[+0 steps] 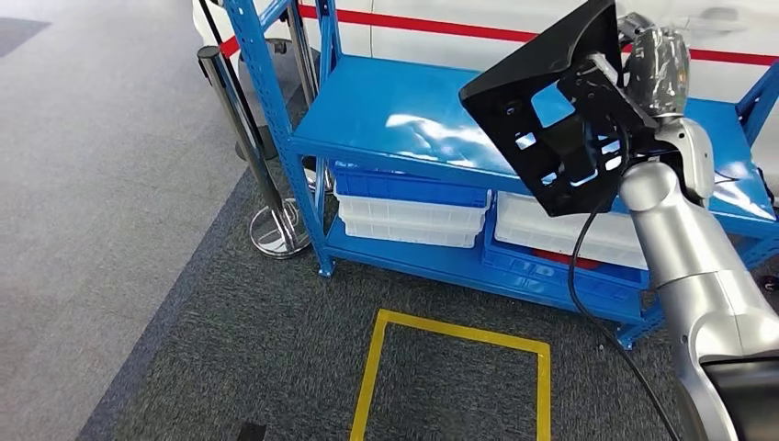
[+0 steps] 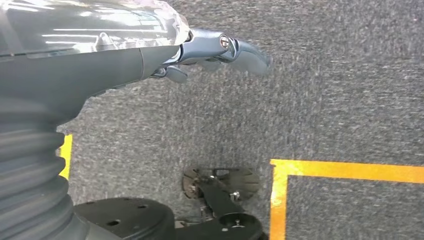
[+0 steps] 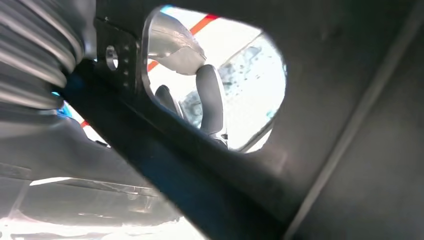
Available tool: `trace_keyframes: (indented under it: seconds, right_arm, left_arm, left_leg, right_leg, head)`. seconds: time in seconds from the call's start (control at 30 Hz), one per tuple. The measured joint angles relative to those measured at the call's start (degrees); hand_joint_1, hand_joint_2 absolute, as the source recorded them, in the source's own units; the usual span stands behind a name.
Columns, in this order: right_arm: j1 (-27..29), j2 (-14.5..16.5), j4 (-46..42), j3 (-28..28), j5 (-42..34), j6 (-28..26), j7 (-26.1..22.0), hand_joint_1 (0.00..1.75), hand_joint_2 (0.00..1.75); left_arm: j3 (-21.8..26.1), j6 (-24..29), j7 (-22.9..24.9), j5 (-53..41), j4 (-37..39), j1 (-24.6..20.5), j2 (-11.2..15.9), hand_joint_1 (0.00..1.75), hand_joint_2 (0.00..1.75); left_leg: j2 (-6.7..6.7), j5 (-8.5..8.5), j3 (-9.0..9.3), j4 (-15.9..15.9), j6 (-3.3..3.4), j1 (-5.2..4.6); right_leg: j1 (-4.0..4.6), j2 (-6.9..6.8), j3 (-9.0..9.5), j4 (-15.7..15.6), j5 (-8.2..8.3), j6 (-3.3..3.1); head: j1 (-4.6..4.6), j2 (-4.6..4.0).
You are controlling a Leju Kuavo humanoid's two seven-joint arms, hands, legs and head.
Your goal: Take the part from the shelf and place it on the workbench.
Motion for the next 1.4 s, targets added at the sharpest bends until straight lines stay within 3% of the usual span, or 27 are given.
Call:
trace_keyframes:
  seconds: [0.07, 0.1, 0.13, 0.23, 0.3, 0.37, 0.43, 0.5, 0.57, 0.63, 0.67, 0.7, 0.73, 0.77, 0.83, 0.9, 1.0, 1.03, 1.1, 1.17, 1.2, 1.23, 1.27, 1.33, 1.4]
  right_arm:
    - [0.69, -0.03, -0.16, -0.05, 0.1, 0.02, 0.01, 1.75, 1.75]
    - [1.02, -0.03, -0.2, -0.08, 0.13, 0.04, 0.01, 1.75, 1.75]
    - [1.29, -0.03, -0.2, -0.13, 0.16, 0.05, 0.01, 1.75, 1.75]
    - [1.65, -0.03, -0.27, -0.3, 0.27, 0.07, 0.01, 1.75, 1.75]
    - [1.66, -0.03, -0.31, -0.32, 0.29, 0.07, 0.01, 1.75, 1.75]
    - [1.7, -0.04, -0.37, -0.39, 0.35, 0.02, -0.02, 1.75, 1.75]
    - [2.52, 0.0, -0.42, -0.54, 0.5, -0.22, -0.32, 1.75, 1.75]
    - [3.82, 0.03, -0.34, -0.7, 0.56, -0.42, -0.93, 1.75, 1.75]
    - [4.43, 0.05, -0.02, -0.83, 0.48, -0.43, -1.62, 1.75, 1.75]
    - [5.0, 0.17, 0.56, -0.87, 0.37, -0.5, -2.36, 1.75, 1.75]
    - [5.48, 0.22, 0.87, -0.87, 0.35, -0.59, -2.72, 1.75, 1.75]
    - [6.03, 0.27, 1.2, -0.87, 0.33, -0.71, -3.05, 1.75, 1.75]
    - [6.5, 0.33, 1.46, -0.86, 0.33, -0.83, -3.33, 1.75, 1.75]
    - [6.81, 0.43, 1.69, -0.86, 0.33, -0.94, -3.57, 1.75, 1.75]
    - [7.05, 0.73, 2.0, -0.89, 0.33, -1.13, -3.97, 1.75, 1.75]
    - [7.23, 1.01, 2.24, -0.95, 0.32, -1.28, -4.22, 1.75, 1.75]
    - [7.6, 1.49, 2.88, -0.99, 0.28, -1.31, -4.45, 1.75, 1.75]
    - [7.66, 1.73, 3.12, -1.01, 0.21, -1.31, -4.62, 1.75, 1.75]
    - [7.74, 2.33, 3.54, -1.14, -0.07, -1.48, -5.31, 1.75, 1.75]
    - [8.06, 2.87, 3.84, -1.38, -0.64, -2.02, -6.37, 1.75, 1.75]
    - [8.31, 3.01, 3.95, -1.55, -1.03, -2.28, -6.94, 1.75, 1.75]
    - [8.55, 3.1, 4.01, -1.76, -1.58, -2.44, -7.53, 1.75, 1.75]
    - [8.72, 3.14, 4.05, -2.01, -2.27, -2.43, -8.13, 1.75, 1.75]
    - [8.71, 3.17, 4.11, -2.55, -3.97, -2.05, -9.24, 1.75, 1.75]
    - [8.54, 3.17, 4.22, -3.2, -5.77, -1.41, -10.31, 1.75, 1.75]
  left_arm:
    - [-0.01, 0.0, -0.04, 0.01, 0.0, 0.03, 0.0, 0.0, 1.75]
    - [-0.01, 0.0, -0.03, 0.01, 0.0, 0.02, 0.0, 0.0, 1.75]
    - [-0.01, 0.01, -0.02, 0.02, 0.0, 0.0, 0.0, 0.0, 1.75]
    - [-0.01, 0.02, 0.0, 0.04, 0.0, -0.05, 0.0, 0.0, 1.75]
    - [-0.01, 0.03, 0.0, 0.04, 0.0, -0.06, 0.0, 0.0, 1.75]
    - [0.0, 0.13, -0.01, 0.1, 0.01, -0.08, 0.11, 0.0, 1.75]
    - [0.01, 0.4, -0.25, 0.48, 0.02, -0.05, 0.27, 0.0, 1.75]
    - [0.03, 0.67, -0.61, 0.95, 0.02, 0.05, 0.11, 0.0, 1.75]
    - [0.04, 0.79, -0.79, 1.13, 0.02, 0.11, -0.09, 0.0, 1.75]
    - [0.05, 0.85, -0.98, 1.16, 0.02, 0.1, -0.19, 0.0, 1.75]
    - [0.06, 0.85, -1.1, 1.17, 0.02, 0.12, -0.26, 0.0, 1.75]
    - [0.06, 0.85, -1.22, 1.17, 0.02, 0.15, -0.34, 0.0, 1.75]
    - [0.06, 0.85, -1.31, 1.18, 0.02, 0.18, -0.41, 0.0, 1.75]
    - [0.06, 0.85, -1.38, 1.18, 0.02, 0.2, -0.46, 0.0, 1.75]
    - [0.06, 0.85, -1.5, 1.18, 0.02, 0.19, -0.5, 0.0, 1.75]
    - [0.07, 0.82, -1.61, 1.26, 0.02, 0.2, -0.5, 0.0, 1.75]
    - [0.16, 0.53, -1.76, 2.05, 0.02, 0.45, -0.48, 0.0, 1.75]
    - [0.24, 0.36, -1.81, 2.45, 0.02, 0.59, -0.47, 0.0, 1.75]
    - [0.45, -0.03, -1.96, 3.07, 0.02, 0.8, -0.45, 0.0, 1.75]
    - [0.58, -0.32, -2.2, 3.51, 0.02, 0.83, -0.44, 0.0, 1.75]
    - [0.61, -0.4, -2.34, 3.7, 0.02, 0.85, -0.44, 0.0, 1.75]
    - [0.65, -0.43, -2.48, 3.89, 0.02, 0.87, -0.44, 0.0, 1.75]
    - [0.74, -0.45, -2.6, 4.06, 0.02, 0.89, -0.44, 0.0, 1.75]
    - [1.11, -0.44, -2.78, 4.17, 0.02, 0.9, -0.29, 0.0, 1.75]
    - [1.52, -0.38, -2.87, 4.2, 0.02, 0.93, -0.06, 0.0, 1.75]
  left_leg:
    - [0.01, -4.41, -1.72, 7.48, -0.27, 0.08]
    - [0.01, -4.99, -1.76, 9.7, -0.25, 0.08]
    - [0.0, -4.38, -0.87, 9.89, -0.11, 0.06]
    - [-0.03, -0.94, 3.77, 4.41, 0.59, -0.12]
    - [-0.04, -0.44, 4.72, 3.0, 0.75, -0.19]
    - [-0.11, -0.68, 7.38, -1.11, 1.51, -0.43]
    - [-0.19, -0.71, 10.21, -6.36, 2.34, -0.98]
    - [0.02, 0.62, 10.55, -8.76, 2.68, -0.9]
    - [0.33, 2.2, 9.69, -9.59, 3.03, -0.51]
    - [0.43, 3.29, 8.16, -9.45, 3.15, -0.53]
    - [0.43, 3.77, 7.35, -9.25, 3.1, -0.47]
    - [0.43, 4.22, 6.5, -8.95, 2.99, -0.38]
    - [0.43, 4.59, 5.64, -8.56, 2.82, -0.25]
    - [0.42, 4.9, 4.78, -8.05, 2.59, -0.12]
    - [0.4, 5.36, 3.16, -6.9, 2.03, -0.02]
    - [0.37, 6.05, 2.27, -6.39, 1.35, -0.14]
    - [0.26, 6.46, 1.53, -6.29, 0.26, -0.08]
    - [0.23, 5.23, 1.0, -5.24, -0.07, 0.02]
    - [0.2, 0.49, -0.92, 0.27, -0.61, 0.24]
    - [0.21, -3.41, -2.92, 7.65, -0.9, 0.31]
    - [0.21, -3.76, -3.06, 9.69, -0.92, 0.31]
    - [0.2, -3.1, -2.23, 9.77, -0.82, 0.3]
    - [0.19, -1.78, -0.27, 7.58, -0.59, 0.29]
    - [0.11, 0.13, 5.46, -0.53, 0.27, 0.06]
    - [0.07, 0.3, 8.91, -6.06, 0.96, -0.34]
  right_leg:
    - [0.14, 0.01, -1.15, 0.06, 0.92, -0.31]
    - [0.24, 0.04, -1.74, 0.1, 1.38, -0.34]
    - [0.36, 0.09, -2.32, 0.15, 1.82, -0.34]
    - [0.69, 0.2, -3.44, 0.28, 2.7, -0.27]
    - [0.74, 0.22, -3.56, 0.29, 2.81, -0.25]
    - [0.74, 0.2, -3.76, 0.27, 3.11, -0.14]
    - [0.46, 0.12, -4.0, -0.2, 4.31, 0.73]
    - [0.27, 0.13, -4.4, -0.3, 4.41, 1.78]
    - [0.29, 0.19, -5.73, 3.16, 0.53, 2.24]
    - [0.14, 0.18, -7.67, 10.56, -4.47, 2.64]
    - [0.04, 0.17, -8.17, 13.73, -5.48, 2.87]
    - [-0.1, 0.17, -7.95, 15.47, -5.24, 3.1]
    - [-0.27, 0.17, -6.79, 15.07, -3.9, 3.31]
    - [-0.47, 0.15, -4.69, 12.71, -2.27, 3.5]
    - [-0.57, 0.21, 0.24, 5.37, -1.76, 3.55]
    - [-0.26, 0.37, 2.62, 1.03, -2.96, 2.86]
    - [-0.13, 0.33, 2.07, 0.34, -2.2, 1.18]
    - [-0.21, 0.26, 1.68, 0.21, -1.73, 0.59]
    - [-0.24, 0.18, 0.76, 0.09, -0.8, -0.22]
    - [-0.07, 0.19, -0.25, 0.13, 0.02, -0.42]
    - [0.03, 0.19, -0.72, 0.15, 0.4, -0.4]
    - [0.11, 0.19, -1.15, 0.19, 0.75, -0.34]
    - [0.21, 0.18, -1.52, 0.21, 1.07, -0.27]
    - [0.39, 0.17, -2.06, 0.24, 1.61, -0.01]
    - [0.37, 0.15, -2.35, 0.18, 2.15, 0.57]
  head:
    - [0.0, 0.0]
    - [0.01, 0.0]
    - [0.01, 0.0]
    - [0.01, 0.0]
    - [0.01, 0.0]
    - [0.01, 0.0]
    - [-0.02, 0.0]
    - [-0.02, -0.01]
    - [0.0, -0.01]
    - [0.01, 0.0]
    - [0.01, 0.0]
    - [0.01, 0.0]
    - [0.01, -0.01]
    - [0.01, -0.01]
    - [0.0, -0.01]
    - [-0.02, 0.0]
    - [-0.03, -0.01]
    - [-0.03, -0.01]
    - [-0.04, -0.01]
    - [-0.04, -0.01]
    - [-0.04, -0.01]
    - [-0.04, -0.01]
    - [-0.04, -0.01]
    - [-0.04, 0.0]
    - [-0.03, -0.01]
